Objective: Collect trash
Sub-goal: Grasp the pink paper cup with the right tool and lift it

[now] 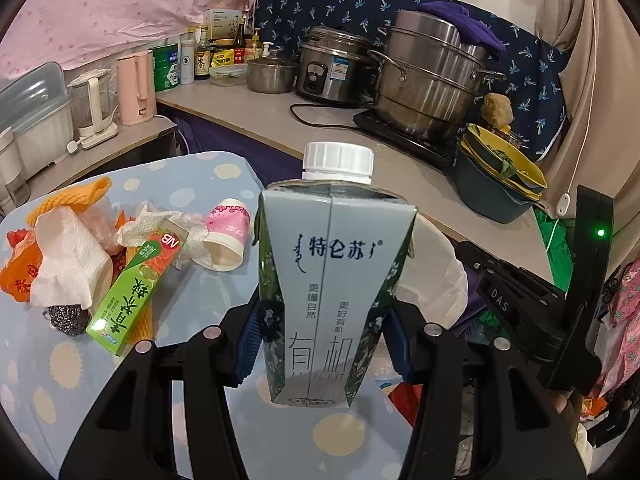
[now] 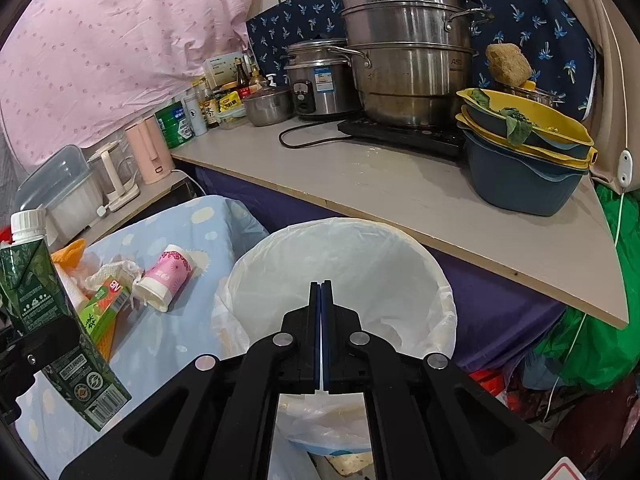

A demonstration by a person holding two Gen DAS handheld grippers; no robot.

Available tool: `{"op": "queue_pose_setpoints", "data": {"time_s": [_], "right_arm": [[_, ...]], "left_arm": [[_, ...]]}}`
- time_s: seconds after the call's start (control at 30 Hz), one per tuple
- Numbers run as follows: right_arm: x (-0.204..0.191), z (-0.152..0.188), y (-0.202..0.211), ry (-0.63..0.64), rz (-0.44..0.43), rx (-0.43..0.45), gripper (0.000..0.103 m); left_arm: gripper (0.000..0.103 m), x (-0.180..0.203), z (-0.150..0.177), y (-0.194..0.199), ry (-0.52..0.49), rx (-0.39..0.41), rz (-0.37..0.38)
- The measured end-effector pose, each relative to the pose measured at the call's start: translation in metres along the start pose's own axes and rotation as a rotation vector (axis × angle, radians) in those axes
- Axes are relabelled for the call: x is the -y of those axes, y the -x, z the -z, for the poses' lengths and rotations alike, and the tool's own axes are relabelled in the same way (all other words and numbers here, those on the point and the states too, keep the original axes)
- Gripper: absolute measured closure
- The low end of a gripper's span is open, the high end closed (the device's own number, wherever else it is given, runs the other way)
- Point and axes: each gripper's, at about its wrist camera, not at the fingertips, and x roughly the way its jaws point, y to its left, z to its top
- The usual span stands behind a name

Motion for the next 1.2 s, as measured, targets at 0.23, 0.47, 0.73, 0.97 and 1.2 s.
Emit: {"op": "queue_pose_setpoints", "data": {"time_s": [0.23, 0.47, 0.73, 0.97, 1.2], "right_arm": [[-0.027, 0.007, -0.007, 0.023, -0.090, -0.040, 0.102], [-0.098, 0.026, -0.039, 0.110, -0.206, -0.110, 0.053], [-0.157, 0.036, -0.111, 0.173, -0.211, -0.188, 0.053], [-0.175, 0.031, -0.160, 0.163, -0.175, -0.210, 0.057], [-0.161, 0.017, -0.155, 0.114, -0.182, -0.183, 0.100]], "left_arm": [[0.053, -0.040, 0.019, 0.021, 0.066, -0.001, -0.100], [0.053, -0.099, 0.034, 0.042, 0.156, -0.009, -0.234], [0.053, -0.135, 0.035, 0.047, 0.208, -0.004, -0.269], [0.053, -0.149, 0.035, 0.036, 0.225, -0.018, -0.262], [0.053, -0.148, 0.032, 0.026, 0.216, -0.025, -0.246]]}}
